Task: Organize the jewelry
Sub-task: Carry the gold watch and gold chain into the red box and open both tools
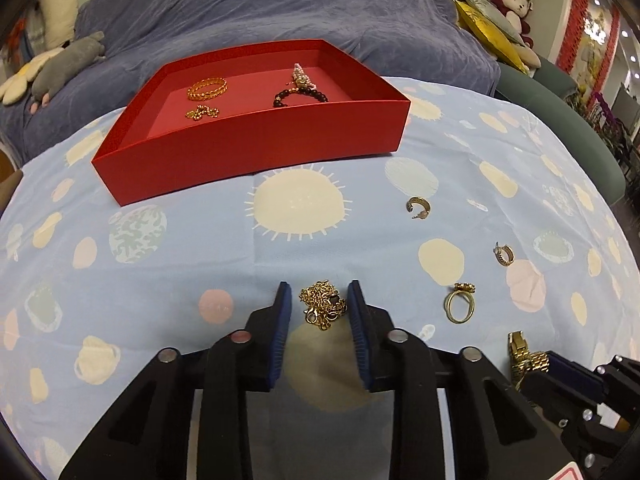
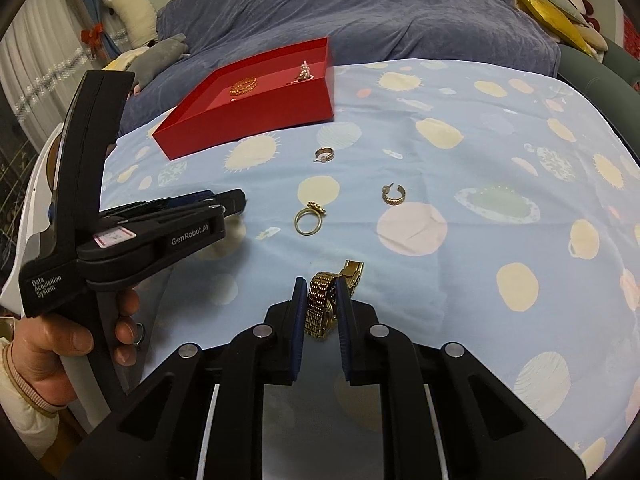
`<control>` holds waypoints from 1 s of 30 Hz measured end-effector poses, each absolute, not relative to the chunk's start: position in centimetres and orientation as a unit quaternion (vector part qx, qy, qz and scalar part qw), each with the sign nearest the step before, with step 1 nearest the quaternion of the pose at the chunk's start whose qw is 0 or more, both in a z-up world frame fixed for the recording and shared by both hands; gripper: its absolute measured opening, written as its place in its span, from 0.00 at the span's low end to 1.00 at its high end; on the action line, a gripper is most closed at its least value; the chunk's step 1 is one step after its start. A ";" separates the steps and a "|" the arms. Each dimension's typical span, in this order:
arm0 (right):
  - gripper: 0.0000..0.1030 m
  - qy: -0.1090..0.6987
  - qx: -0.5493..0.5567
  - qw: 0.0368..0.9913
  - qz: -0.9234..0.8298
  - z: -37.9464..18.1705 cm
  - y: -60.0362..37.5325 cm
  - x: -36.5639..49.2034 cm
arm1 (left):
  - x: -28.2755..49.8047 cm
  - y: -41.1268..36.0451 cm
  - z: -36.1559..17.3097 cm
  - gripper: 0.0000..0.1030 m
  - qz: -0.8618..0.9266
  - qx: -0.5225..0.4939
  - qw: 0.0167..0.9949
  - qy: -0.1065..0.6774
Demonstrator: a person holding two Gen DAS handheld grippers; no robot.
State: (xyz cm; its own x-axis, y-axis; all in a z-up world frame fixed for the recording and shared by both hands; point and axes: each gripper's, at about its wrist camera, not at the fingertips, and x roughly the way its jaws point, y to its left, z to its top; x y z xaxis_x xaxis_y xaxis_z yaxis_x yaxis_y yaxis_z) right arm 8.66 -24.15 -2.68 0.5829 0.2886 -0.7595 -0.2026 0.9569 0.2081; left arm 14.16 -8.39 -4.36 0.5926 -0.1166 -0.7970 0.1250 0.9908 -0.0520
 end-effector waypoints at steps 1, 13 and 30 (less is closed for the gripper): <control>0.13 0.435 0.052 0.888 0.137 -2.7 -24.4 8.7 | 14.1 -8.5 -4.4 0.13 -0.068 0.011 0.894 0.443; 0.13 0.412 0.068 0.898 0.137 -0.5 -25.1 8.8 | 13.0 -7.6 -2.5 0.13 -0.074 0.000 0.898 0.433; 0.13 0.375 0.069 0.907 0.177 2.7 -20.3 10.1 | 10.7 -3.2 0.5 0.13 -0.061 -0.039 0.904 0.421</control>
State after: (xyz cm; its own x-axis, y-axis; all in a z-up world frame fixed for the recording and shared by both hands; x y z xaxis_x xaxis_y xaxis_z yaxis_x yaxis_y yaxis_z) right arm 10.11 -20.33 2.73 0.6560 0.3726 -0.6563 -0.2683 0.9280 0.2586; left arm 10.71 -3.21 0.50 0.6386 -0.1439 -0.7559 0.0779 0.9894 -0.1226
